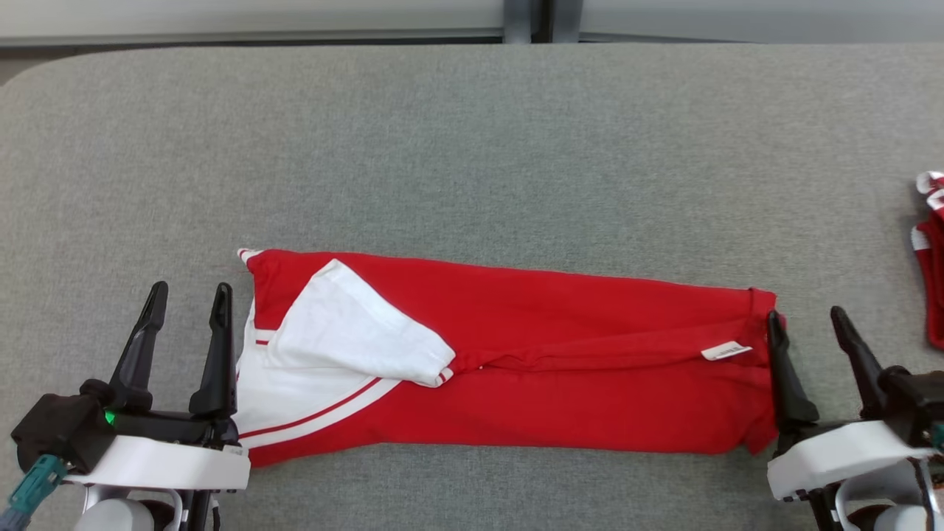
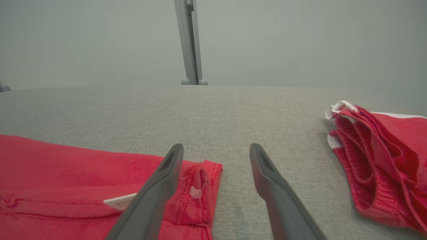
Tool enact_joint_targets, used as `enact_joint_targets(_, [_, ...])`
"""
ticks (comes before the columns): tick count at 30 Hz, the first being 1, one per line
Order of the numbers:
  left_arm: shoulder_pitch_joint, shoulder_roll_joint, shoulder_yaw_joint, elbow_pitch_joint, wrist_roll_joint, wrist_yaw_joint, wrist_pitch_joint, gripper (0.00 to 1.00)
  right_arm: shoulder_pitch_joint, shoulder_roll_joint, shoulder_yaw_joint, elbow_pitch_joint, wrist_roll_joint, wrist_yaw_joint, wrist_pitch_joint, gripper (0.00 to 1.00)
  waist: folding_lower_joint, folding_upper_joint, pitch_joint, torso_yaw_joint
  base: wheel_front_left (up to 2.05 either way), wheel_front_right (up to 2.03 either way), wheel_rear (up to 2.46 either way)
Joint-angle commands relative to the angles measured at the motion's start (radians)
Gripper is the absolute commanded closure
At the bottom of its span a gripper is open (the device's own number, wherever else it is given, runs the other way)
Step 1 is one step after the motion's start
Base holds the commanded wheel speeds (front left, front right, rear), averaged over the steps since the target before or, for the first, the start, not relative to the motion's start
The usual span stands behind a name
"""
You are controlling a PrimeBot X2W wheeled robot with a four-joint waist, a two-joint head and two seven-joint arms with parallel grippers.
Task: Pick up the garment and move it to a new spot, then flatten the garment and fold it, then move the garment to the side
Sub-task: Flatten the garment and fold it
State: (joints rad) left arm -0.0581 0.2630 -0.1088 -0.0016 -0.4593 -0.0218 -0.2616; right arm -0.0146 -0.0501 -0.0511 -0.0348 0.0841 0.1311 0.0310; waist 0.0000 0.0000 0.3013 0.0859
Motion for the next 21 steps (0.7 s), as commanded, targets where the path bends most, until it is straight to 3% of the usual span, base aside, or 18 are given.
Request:
enact_joint_targets(1, [-0.019,-0.003,0.007,0.005,0.007,-0.010,-0.004,0.00,-0.011,-0.001,-0.002,0.029,0.003,-0.001,0.013,0.00,0.0000,0.0000,0.019,0.016,0.00,0.00,0.00])
enact_joint_targets(6, [-0.036,-0.023,0.024,0.025,0.019,-0.033,-0.004,0.00,-0.016,-0.001,0.014,0.140,0.034,-0.001,0.049,0.00,0.0000,0.0000,0.030,0.022,0.00,0.00,0.00])
enact_joint_targets(14, [-0.040,-0.041,0.056,0.040,0.041,-0.057,-0.004,0.00,0.024,0.002,0.080,0.219,0.068,0.000,0.106,0.00,0.0000,0.0000,0.038,0.011,0.00,0.00,0.00])
enact_joint_targets(16, [-0.044,-0.043,0.063,0.040,0.046,-0.065,-0.004,0.00,0.025,0.003,0.102,0.220,0.060,0.001,0.125,0.44,0.0000,0.0000,0.042,0.009,0.00,0.00,0.00])
enact_joint_targets(17, [-0.044,-0.044,0.068,0.041,0.048,-0.067,-0.004,0.00,0.021,0.003,0.107,0.216,0.068,0.001,0.125,0.59,0.0000,0.0000,0.043,0.008,0.00,0.00,0.00])
enact_joint_targets(18, [-0.046,-0.045,0.072,0.041,0.049,-0.068,-0.004,0.00,0.018,0.003,0.107,0.212,0.067,0.001,0.126,0.84,0.0000,0.0000,0.046,0.007,0.00,0.00,0.00])
enact_joint_targets(19, [-0.048,-0.046,0.076,0.041,0.051,-0.071,-0.004,0.00,0.013,0.001,0.104,0.206,0.072,0.001,0.122,1.00,0.0000,0.0000,0.047,0.005,0.00,0.00,0.00])
enact_joint_targets(21, [-0.049,-0.048,0.079,0.042,0.054,-0.075,-0.004,0.00,0.009,0.000,0.099,0.202,0.077,-0.002,0.121,1.00,0.0000,0.0000,0.048,0.004,0.00,0.00,0.00])
